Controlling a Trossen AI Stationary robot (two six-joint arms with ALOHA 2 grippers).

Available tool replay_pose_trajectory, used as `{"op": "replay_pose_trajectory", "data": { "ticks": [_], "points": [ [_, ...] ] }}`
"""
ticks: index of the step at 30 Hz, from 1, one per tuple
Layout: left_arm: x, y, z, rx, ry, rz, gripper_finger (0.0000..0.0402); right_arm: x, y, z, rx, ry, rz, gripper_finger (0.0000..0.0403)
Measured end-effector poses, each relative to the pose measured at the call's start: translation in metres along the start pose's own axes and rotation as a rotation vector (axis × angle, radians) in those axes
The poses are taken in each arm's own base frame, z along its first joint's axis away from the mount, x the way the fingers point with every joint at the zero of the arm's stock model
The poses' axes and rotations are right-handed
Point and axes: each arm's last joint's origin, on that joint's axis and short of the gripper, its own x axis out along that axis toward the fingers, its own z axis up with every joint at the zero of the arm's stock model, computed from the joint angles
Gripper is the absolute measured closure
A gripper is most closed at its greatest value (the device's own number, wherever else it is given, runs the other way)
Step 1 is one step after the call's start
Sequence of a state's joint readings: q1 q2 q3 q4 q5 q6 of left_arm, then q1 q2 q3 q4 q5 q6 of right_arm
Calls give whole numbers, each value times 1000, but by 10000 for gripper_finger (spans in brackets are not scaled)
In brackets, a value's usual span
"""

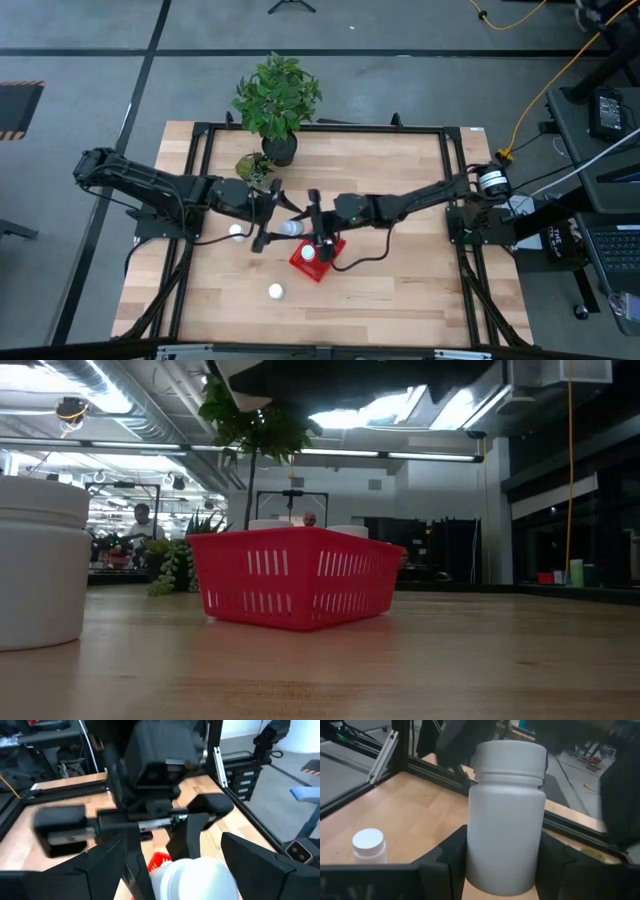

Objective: Pick and place pill bottles into a basket
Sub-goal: Put the top right white medicine bottle into the red bin

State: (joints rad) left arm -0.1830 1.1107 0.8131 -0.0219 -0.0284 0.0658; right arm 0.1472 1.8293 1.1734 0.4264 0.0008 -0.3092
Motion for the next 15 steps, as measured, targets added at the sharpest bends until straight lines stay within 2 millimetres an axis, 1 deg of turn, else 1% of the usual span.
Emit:
{"op": "replay_pose_trajectory", "data": {
  "ticks": [2,4,8,11,15],
  "points": [
    [0,-1,-1,1,13,-2,88,0,-1,7,-14,11,-3,240],
    [0,-2,-1,3,14,-5,88,-1,-1,10,-16,23,-4,240],
    [0,-3,-2,5,25,-8,88,-1,0,6,-18,65,9,240],
    [0,-3,-2,6,27,-8,88,-2,2,3,-22,110,-17,240],
    [0,-3,-4,5,44,7,88,-3,6,5,-43,122,-35,240]
  ]
}}
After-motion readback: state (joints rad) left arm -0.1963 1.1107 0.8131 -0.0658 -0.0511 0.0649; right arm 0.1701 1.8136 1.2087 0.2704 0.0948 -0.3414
